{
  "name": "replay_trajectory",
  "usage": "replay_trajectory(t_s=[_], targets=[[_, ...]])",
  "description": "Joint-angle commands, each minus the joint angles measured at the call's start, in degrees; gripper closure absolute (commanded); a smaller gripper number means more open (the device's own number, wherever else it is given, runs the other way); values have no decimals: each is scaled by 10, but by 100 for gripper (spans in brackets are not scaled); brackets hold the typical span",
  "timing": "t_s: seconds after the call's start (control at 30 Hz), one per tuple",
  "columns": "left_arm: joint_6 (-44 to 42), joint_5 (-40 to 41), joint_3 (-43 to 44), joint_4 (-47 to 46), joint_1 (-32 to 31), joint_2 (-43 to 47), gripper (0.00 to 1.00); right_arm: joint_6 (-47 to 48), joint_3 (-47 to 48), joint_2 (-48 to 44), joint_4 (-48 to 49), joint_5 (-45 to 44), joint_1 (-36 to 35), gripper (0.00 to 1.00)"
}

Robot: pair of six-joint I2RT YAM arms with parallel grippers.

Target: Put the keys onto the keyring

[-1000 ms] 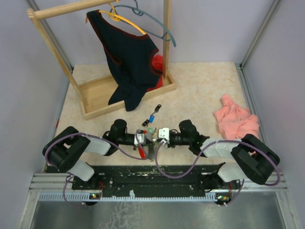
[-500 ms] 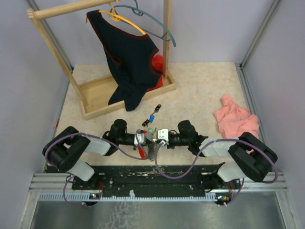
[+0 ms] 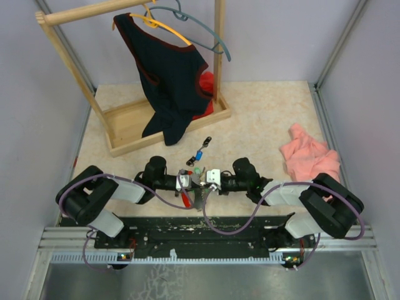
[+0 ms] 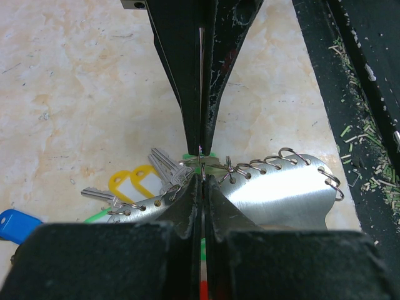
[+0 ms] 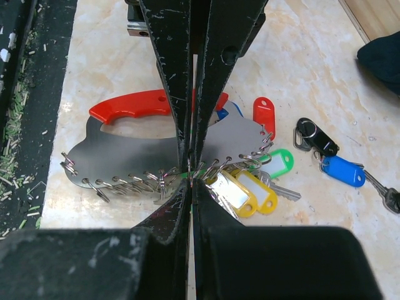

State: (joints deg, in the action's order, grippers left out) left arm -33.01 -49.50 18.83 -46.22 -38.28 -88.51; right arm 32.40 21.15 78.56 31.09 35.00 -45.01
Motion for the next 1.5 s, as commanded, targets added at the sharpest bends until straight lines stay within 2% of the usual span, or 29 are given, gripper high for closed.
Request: replay_trajectory(t_s=[0.0, 0.83, 1.47], targets=[[-1, -3, 9, -11, -3, 4, 99, -9, 8, -4, -11, -5, -5, 100], [3, 9, 0, -24, -4, 11, 99, -22, 21, 10, -39, -10, -5, 100], [5, -6, 3, -26, -4, 5, 99, -41, -16, -16, 54, -27, -5, 100]])
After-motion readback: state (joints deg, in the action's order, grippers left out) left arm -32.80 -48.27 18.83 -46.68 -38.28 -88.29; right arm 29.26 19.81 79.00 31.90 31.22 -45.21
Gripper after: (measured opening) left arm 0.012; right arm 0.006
